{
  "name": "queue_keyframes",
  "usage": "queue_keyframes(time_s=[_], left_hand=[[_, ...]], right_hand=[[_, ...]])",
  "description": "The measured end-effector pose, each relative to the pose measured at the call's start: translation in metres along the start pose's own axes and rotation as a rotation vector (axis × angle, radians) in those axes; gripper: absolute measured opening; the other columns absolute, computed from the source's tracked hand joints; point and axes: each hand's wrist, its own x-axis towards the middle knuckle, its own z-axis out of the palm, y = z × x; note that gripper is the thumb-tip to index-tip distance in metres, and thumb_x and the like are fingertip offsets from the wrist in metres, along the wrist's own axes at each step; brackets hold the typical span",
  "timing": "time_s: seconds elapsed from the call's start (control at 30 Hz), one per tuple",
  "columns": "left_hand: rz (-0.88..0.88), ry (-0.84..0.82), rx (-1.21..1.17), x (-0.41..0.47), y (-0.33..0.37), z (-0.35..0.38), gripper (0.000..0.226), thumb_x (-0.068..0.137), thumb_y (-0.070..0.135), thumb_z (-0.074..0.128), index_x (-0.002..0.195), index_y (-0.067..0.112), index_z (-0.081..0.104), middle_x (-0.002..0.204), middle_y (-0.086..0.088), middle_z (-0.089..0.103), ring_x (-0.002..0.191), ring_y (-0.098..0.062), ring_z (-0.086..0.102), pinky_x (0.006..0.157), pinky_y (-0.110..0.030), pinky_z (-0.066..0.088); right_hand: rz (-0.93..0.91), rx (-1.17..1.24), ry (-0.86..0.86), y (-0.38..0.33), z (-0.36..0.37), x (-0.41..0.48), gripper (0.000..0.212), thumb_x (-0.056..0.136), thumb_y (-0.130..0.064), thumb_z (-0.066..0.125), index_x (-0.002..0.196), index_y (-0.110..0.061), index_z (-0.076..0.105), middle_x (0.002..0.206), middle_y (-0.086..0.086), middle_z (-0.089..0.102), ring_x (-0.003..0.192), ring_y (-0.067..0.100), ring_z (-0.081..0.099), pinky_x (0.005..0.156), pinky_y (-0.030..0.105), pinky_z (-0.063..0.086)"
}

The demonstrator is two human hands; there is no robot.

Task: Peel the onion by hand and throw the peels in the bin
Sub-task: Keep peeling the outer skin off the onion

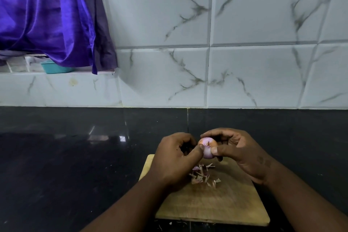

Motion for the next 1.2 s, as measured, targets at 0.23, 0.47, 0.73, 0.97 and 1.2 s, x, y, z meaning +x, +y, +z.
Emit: queue_keyframes(time_s=[0.23,0.47,0.73,0.97,1.2], left_hand=[[0.006,0.011,-0.031,0.0025,-0.0015,-0.0006,0.02,0.084,0.03,0.061,0.066,0.032,0.07,0.067,0.007,0.067,0.066,-0.011,0.062,0.057,-0.029,0.047],[0.011,0.0,-0.015,-0.0002,0.0005,0.0003,0.029,0.084,0.051,0.059,0.069,0.03,0.07,0.068,0.005,0.066,0.068,-0.014,0.063,0.058,-0.039,0.048],[0.004,0.045,0.043,0.0019,-0.0038,0.0011,0.019,0.089,0.031,0.062,0.074,0.026,0.073,0.071,0.005,0.067,0.07,-0.014,0.064,0.061,-0.04,0.052],[0.041,0.086,0.062,0.0022,-0.0022,0.0012,0.004,0.09,0.033,0.075,0.088,0.03,0.074,0.08,0.011,0.069,0.075,-0.01,0.067,0.06,-0.026,0.055],[0.088,0.131,0.14,0.0024,-0.0051,0.0026,0.006,0.088,0.024,0.081,0.086,0.026,0.076,0.077,0.01,0.07,0.073,-0.01,0.067,0.06,-0.029,0.056]], right_hand=[[0.008,0.075,0.019,0.0023,-0.0004,0.0018,0.048,0.064,-0.027,0.081,0.11,-0.012,0.08,0.11,0.013,0.08,0.104,0.033,0.075,0.087,0.044,0.063],[-0.005,-0.023,0.014,0.0012,-0.0004,0.001,0.032,0.083,0.005,0.078,0.11,-0.011,0.079,0.107,0.011,0.08,0.101,0.035,0.074,0.081,0.051,0.061],[-0.017,0.007,0.041,0.0032,-0.0004,0.0021,0.037,0.071,-0.011,0.079,0.108,-0.013,0.079,0.108,0.01,0.08,0.099,0.027,0.077,0.079,0.033,0.064],[-0.026,-0.075,0.104,-0.0005,0.0039,0.0016,0.034,0.077,0.002,0.087,0.106,-0.013,0.079,0.106,0.009,0.08,0.099,0.036,0.076,0.09,0.058,0.061],[-0.043,-0.108,0.129,0.0011,0.0067,0.0016,0.035,0.073,-0.006,0.092,0.103,-0.019,0.078,0.101,0.008,0.079,0.092,0.046,0.072,0.082,0.058,0.061]])
